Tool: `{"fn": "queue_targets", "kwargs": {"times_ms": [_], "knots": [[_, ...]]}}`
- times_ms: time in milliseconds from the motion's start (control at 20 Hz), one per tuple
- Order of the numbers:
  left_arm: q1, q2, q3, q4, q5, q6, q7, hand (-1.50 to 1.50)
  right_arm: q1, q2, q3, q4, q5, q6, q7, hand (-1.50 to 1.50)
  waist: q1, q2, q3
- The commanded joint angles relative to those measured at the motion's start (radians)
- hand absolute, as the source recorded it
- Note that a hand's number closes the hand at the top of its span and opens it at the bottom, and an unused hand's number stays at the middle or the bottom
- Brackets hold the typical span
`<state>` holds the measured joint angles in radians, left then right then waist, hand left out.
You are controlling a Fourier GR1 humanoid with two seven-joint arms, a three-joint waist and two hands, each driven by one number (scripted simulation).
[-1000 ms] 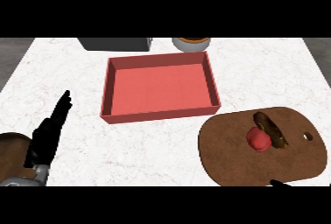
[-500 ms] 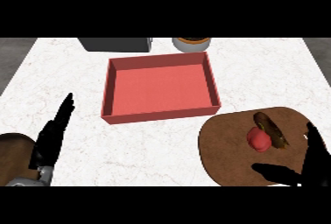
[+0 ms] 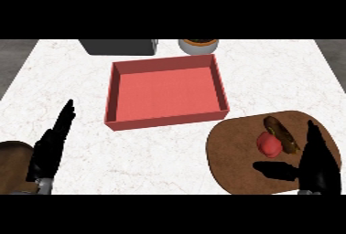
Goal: Pick the bell pepper from the cutting board and place it in the cardboard box
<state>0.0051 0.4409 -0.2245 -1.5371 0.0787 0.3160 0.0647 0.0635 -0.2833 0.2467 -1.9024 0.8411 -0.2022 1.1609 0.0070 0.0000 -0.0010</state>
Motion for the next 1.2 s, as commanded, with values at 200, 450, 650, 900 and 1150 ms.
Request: {"fn": "queue_targets", "kwargs": {"times_ms": [200,450,650,900,1150], "knots": [[-0.031,-0.02,0.058,0.045,-0.015,-0.041,-0.002,0.0,-0.006,0.096,-0.015,0.011,0.078,0.074,0.096,-1.5,-0.01,0.0,0.001],[-0.024,-0.027,0.083,0.047,-0.028,-0.078,-0.004,0.0,-0.023,0.165,-0.038,0.092,0.12,0.035,0.044,-1.5,-0.007,0.0,0.001],[-0.054,-0.06,0.088,0.054,-0.067,-0.088,0.03,0.0,-0.072,0.175,-0.096,0.134,0.112,0.074,0.007,-1.5,-0.007,0.0,0.001],[-0.044,-0.107,0.105,0.057,-0.097,-0.087,0.009,0.0,-0.049,0.225,-0.099,0.125,0.156,0.063,-0.002,-1.5,-0.008,0.0,0.001],[0.045,-0.108,0.133,0.04,-0.095,-0.145,-0.049,0.0,-0.083,0.243,-0.147,0.234,0.155,0.037,-0.073,-1.5,-0.005,0.0,0.001]]}}
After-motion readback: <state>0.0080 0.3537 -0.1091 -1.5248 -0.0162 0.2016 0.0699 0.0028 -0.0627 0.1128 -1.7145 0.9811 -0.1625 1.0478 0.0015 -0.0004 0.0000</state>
